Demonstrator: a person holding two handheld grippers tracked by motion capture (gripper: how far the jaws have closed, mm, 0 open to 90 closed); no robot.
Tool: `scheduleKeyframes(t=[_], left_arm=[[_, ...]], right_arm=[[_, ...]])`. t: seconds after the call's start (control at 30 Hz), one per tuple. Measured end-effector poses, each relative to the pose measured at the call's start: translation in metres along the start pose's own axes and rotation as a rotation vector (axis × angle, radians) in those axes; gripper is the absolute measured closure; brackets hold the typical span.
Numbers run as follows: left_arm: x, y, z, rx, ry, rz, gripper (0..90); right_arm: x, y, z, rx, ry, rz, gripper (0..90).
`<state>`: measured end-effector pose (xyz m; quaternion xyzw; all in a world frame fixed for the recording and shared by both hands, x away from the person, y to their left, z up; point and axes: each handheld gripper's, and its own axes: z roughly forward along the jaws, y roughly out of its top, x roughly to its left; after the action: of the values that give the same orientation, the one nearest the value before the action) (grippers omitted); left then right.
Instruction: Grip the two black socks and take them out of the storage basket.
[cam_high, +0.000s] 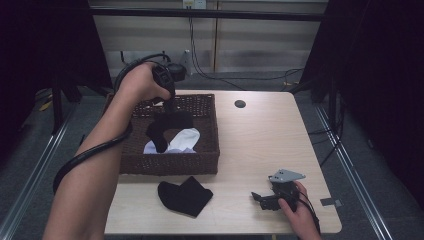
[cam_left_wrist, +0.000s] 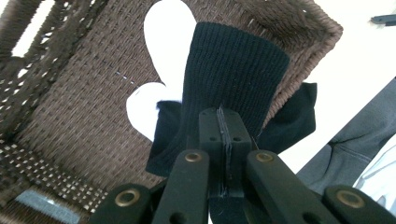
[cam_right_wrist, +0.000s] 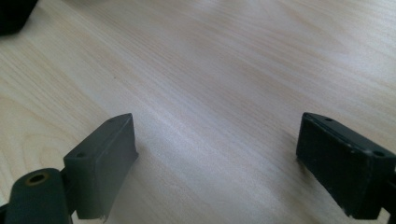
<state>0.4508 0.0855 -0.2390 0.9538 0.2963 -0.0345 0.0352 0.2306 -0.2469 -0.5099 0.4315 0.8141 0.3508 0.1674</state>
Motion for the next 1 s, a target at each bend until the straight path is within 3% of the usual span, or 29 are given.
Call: scheduleKeyframes(t=[0.23,0.6,1.0], left_arm=[[-0.009,-0.006,-0.018,0.023,-0.001,0.014,89.0],[-0.033,-0.020,-0.045,0.000,-0.003,0.051,89.0],[-0.060,-0.041,-0.044,-0.036,-0.036,0.081,88.9]], right_arm=[[0.000,0.000,0.000,0.000,0.000,0.000,11.3],[0.000,0.000,0.000,-0.001,0.000,-0.001,11.3],[0.000,0.000,0.000,-0.001,-0.002,-0.005,11.3]])
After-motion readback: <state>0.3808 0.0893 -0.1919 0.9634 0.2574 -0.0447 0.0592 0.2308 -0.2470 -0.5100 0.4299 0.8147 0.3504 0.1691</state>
